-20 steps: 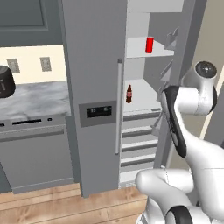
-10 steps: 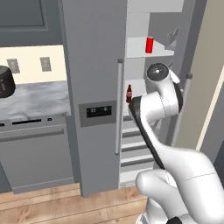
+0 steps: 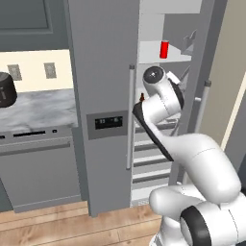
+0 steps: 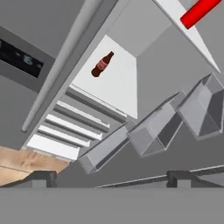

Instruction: Open the fridge, grab two sodas, and place both sodas inside the bowl with ice on the dining counter.

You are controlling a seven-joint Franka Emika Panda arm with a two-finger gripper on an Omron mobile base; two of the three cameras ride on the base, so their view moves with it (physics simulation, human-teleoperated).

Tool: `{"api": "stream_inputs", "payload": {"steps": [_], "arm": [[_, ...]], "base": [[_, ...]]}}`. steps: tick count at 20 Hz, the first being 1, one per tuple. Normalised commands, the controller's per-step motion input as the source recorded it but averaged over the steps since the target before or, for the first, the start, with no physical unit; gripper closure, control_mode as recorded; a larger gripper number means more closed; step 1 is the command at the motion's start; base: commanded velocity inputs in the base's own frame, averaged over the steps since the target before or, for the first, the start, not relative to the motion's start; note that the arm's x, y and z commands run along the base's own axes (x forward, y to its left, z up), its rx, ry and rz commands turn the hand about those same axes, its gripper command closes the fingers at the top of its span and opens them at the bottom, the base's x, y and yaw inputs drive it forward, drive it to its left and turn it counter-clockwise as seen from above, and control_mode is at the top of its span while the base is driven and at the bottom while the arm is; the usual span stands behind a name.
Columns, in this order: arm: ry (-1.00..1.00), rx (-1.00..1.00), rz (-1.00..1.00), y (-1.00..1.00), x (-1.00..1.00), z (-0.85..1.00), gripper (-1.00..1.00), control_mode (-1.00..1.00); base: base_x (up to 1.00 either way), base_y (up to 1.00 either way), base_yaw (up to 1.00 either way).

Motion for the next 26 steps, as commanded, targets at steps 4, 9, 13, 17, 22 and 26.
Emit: {"api": "stream_inputs", "payload": {"steps": [4, 9, 13, 17, 22, 26], "arm": [[0.06, -0.03, 0.0, -0.02, 0.82, 0.0, -1.0, -1.0], [0.02, 0.0, 0.0, -0.43, 0.47, -0.04, -1.0, -1.0], [0.0, 0.0, 0.0, -0.7, 0.2, -0.05, -1.0, -1.0], [0.0, 0.0, 0.0, -0.71, 0.22, -0.04, -1.0, -1.0], [0.0, 0.0, 0.0, -0.78, 0.03, -0.02, -1.0, -1.0], [0.0, 0.0, 0.0, -0.86, -0.21, 0.0, -1.0, -1.0]], "base": [[0.0, 0.0, 0.0], [0.0, 0.0, 0.0], [0.0, 0.0, 0.0], [0.0, 0.0, 0.0], [0.0, 0.0, 0.0], [0.0, 0.0, 0.0]]}}
